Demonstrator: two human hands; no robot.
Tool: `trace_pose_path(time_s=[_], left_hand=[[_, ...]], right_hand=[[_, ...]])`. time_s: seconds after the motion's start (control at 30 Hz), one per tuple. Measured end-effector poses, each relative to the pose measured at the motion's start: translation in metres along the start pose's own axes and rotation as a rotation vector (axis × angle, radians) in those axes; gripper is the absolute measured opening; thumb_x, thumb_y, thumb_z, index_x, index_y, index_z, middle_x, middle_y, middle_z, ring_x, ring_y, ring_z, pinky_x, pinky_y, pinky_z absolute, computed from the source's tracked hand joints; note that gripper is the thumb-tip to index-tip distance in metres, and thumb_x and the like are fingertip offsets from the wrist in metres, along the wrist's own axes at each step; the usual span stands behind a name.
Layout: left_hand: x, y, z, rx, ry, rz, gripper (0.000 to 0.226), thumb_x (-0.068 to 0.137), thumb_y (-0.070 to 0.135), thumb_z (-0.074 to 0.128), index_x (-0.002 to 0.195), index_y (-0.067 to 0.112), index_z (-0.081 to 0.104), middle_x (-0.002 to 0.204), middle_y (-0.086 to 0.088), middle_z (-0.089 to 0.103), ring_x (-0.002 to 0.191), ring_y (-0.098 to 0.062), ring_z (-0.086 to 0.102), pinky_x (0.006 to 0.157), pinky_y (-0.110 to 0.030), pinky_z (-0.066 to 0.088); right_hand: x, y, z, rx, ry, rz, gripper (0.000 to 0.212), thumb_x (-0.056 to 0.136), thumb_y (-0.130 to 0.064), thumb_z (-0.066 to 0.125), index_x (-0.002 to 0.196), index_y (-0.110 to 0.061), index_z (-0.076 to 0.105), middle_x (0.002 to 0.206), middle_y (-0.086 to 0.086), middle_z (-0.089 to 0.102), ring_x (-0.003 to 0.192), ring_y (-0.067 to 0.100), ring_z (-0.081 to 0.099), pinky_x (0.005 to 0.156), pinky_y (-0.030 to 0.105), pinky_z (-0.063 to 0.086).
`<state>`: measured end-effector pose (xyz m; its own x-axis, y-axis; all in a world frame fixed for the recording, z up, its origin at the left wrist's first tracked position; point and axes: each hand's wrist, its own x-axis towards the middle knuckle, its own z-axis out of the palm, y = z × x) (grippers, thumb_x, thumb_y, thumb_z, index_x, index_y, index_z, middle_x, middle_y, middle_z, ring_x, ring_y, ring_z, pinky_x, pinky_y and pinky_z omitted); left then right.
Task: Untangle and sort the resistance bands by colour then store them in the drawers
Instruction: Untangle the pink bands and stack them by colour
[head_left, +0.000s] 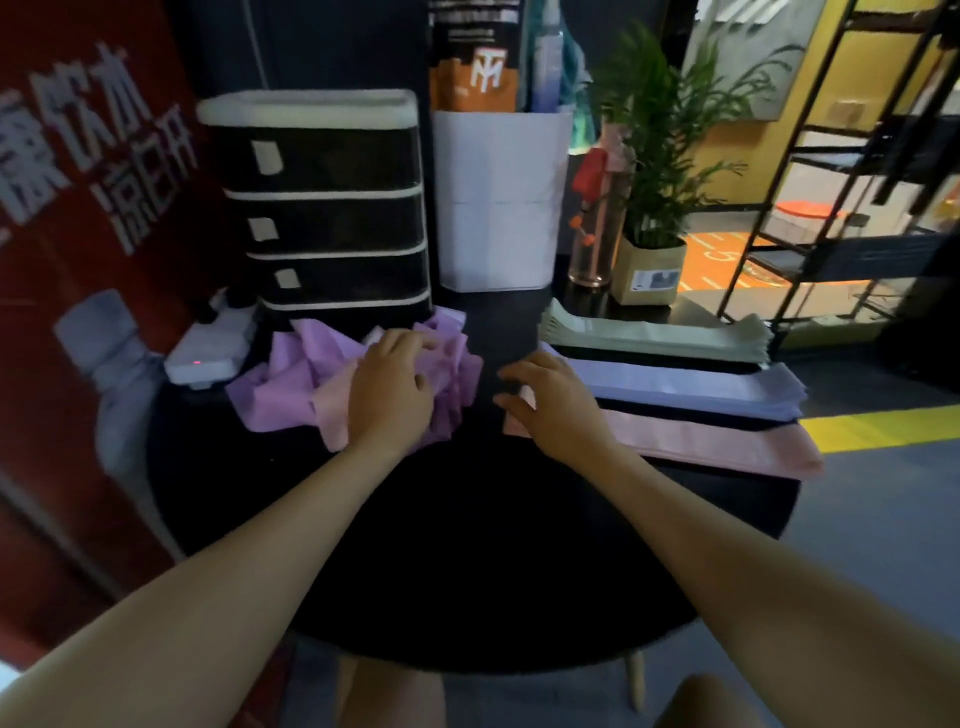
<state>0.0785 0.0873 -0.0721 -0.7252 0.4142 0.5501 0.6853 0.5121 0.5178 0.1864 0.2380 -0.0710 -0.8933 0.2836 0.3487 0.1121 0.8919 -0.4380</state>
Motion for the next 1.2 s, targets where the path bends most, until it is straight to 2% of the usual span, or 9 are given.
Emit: trace_pose_path(time_s=[0.13,0.33,0.5,0.57,0.63,0.77,0.93,1.07,1.2], left_hand=[[-0.001,-0.049,-0.028,0.093,-0.139,-0.078,0.035,0.081,0.004,0.057,0.114,0.014,0.06,0.12,-0.005,0.054,0.111,-0.028,0.05,0.09,-0.038,0.042],[-0.003,-0.089,-0.039,0.107,-0.345,0.133,0.03,0.079,0.024,0.061,0.108,0.019,0.064,0.112,0.004,0.062,0.103,-0.017,0.054,0.087,-0.028,0.038],[0.007,-0.091,-0.046,0.032,-0.266,-0.009,0.015,0.079,0.032,0.066,0.079,0.017,0.068,0.079,0.007,0.068,0.076,-0.014,0.061,0.069,-0.032,0.048],[0.019,-0.09,-0.051,-0.035,-0.241,-0.132,0.006,0.084,0.022,0.066,0.078,0.023,0.065,0.073,0.012,0.062,0.068,-0.006,0.057,0.062,-0.021,0.043],[0.036,-0.087,-0.058,-0.123,-0.181,-0.17,0.008,0.086,0.014,0.064,0.082,0.021,0.066,0.072,0.016,0.059,0.067,-0.001,0.053,0.061,-0.011,0.038],[0.065,-0.075,-0.083,-0.257,-0.09,-0.165,0.008,0.09,0.015,0.059,0.088,0.016,0.066,0.074,0.01,0.062,0.071,-0.007,0.055,0.066,-0.02,0.042],[0.089,-0.059,-0.108,-0.365,-0.008,-0.14,0.01,0.092,0.018,0.057,0.087,0.02,0.066,0.082,0.011,0.064,0.077,-0.003,0.058,0.071,-0.015,0.045],[0.109,-0.048,-0.127,-0.419,0.008,-0.072,0.017,0.093,0.019,0.055,0.082,0.03,0.063,0.079,0.01,0.063,0.074,-0.004,0.057,0.073,-0.024,0.046],[0.12,-0.029,-0.143,-0.525,-0.024,-0.018,0.018,0.095,0.019,0.052,0.09,0.03,0.065,0.089,0.009,0.066,0.091,-0.01,0.063,0.083,-0.027,0.051]], right_hand=[[0.029,-0.032,0.026,0.007,-0.118,-0.058,0.036,0.086,-0.025,0.064,0.12,-0.015,0.061,0.116,0.012,0.053,0.111,0.033,0.049,0.093,0.041,0.043],[0.06,-0.051,0.046,-0.017,-0.194,-0.095,0.034,0.085,-0.021,0.062,0.119,-0.016,0.062,0.12,0.013,0.053,0.112,0.034,0.049,0.091,0.043,0.045],[0.081,-0.059,0.045,-0.057,-0.243,-0.107,0.031,0.087,-0.023,0.062,0.116,-0.014,0.064,0.115,0.014,0.057,0.106,0.032,0.054,0.087,0.04,0.047],[0.089,-0.061,0.042,-0.032,-0.237,-0.102,0.03,0.089,-0.027,0.06,0.116,-0.014,0.064,0.117,0.011,0.06,0.106,0.031,0.056,0.088,0.039,0.047],[0.097,-0.066,0.039,0.023,-0.237,-0.084,0.027,0.09,-0.029,0.059,0.111,-0.013,0.066,0.11,0.009,0.064,0.099,0.028,0.06,0.083,0.034,0.049],[0.111,-0.08,0.03,0.186,-0.206,-0.082,0.022,0.088,-0.021,0.062,0.106,-0.01,0.069,0.099,0.009,0.07,0.095,0.023,0.063,0.083,0.032,0.049],[0.131,-0.099,0.011,0.299,-0.136,-0.124,0.025,0.088,-0.022,0.063,0.112,-0.013,0.066,0.099,0.002,0.069,0.088,0.013,0.063,0.076,0.018,0.046],[0.148,-0.121,-0.007,0.461,-0.101,-0.174,0.026,0.089,-0.014,0.061,0.115,-0.01,0.062,0.106,0.006,0.069,0.093,0.015,0.065,0.088,0.03,0.053],[0.158,-0.137,-0.03,0.463,-0.027,-0.218,0.015,0.09,-0.016,0.059,0.098,-0.005,0.066,0.096,0.013,0.068,0.09,0.027,0.064,0.086,0.044,0.053]])
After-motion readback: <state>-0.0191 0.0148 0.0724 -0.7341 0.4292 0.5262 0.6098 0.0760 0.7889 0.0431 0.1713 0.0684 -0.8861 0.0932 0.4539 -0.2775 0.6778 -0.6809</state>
